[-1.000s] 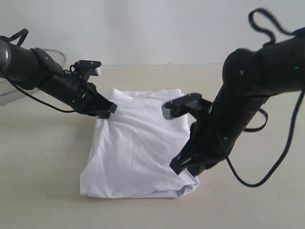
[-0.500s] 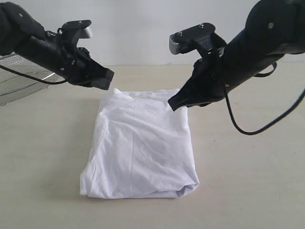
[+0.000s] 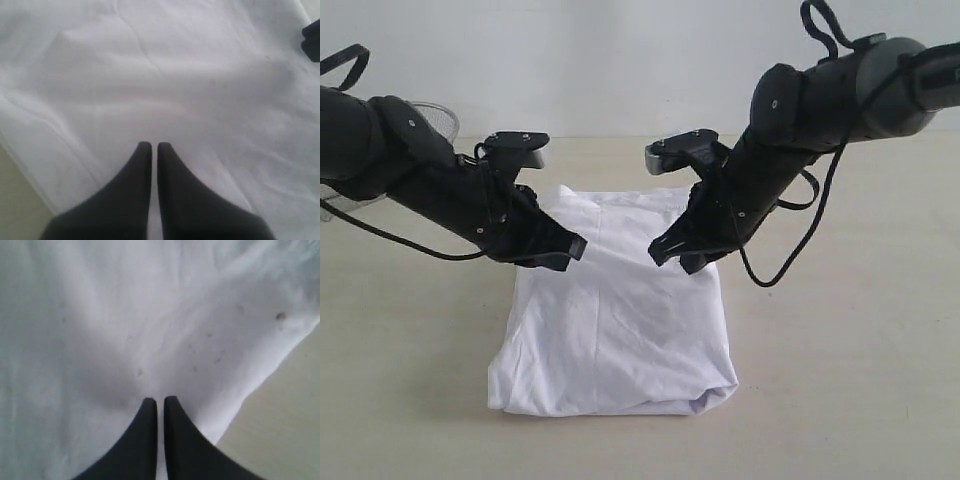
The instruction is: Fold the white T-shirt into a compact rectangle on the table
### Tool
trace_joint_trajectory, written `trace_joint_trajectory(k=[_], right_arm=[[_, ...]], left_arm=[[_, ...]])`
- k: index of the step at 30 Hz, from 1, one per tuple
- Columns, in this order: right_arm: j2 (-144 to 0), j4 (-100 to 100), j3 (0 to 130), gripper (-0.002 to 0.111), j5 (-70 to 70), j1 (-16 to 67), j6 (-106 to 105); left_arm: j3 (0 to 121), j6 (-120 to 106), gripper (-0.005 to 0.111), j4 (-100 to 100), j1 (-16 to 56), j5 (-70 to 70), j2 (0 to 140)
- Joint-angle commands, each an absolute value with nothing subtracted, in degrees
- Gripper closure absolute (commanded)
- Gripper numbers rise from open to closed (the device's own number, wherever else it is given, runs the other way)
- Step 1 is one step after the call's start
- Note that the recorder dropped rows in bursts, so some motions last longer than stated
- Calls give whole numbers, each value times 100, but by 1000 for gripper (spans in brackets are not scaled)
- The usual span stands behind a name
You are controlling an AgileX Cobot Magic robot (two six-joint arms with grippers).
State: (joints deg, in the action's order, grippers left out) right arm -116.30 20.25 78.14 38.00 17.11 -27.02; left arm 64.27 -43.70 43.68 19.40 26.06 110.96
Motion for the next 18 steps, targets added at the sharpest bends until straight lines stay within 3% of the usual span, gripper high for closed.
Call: trace_joint_trajectory(k=[1,3,8,12,18], right_arm=[[-11519,2059,7867,109,4152,1301,-2718],[-11433,2288,7867,109,4649,848,-3070],[-11849,5980,7867,109,6753,-846,-6169],[-12428,6176,7867,106,6445,-900,-6170],[-12670,6622,7867,58,5570,-680,-6170]], left_arm=[[6403,-4331,102,4426,1972,2849,11052],[6403,-4331,102,4321,1958,2849,10926],[5806,-4331,102,4415,1535,2578,10267],[5154,-4343,102,4767,1320,2002,10022],[5072,-4343,102,4767,1320,2045,10018]])
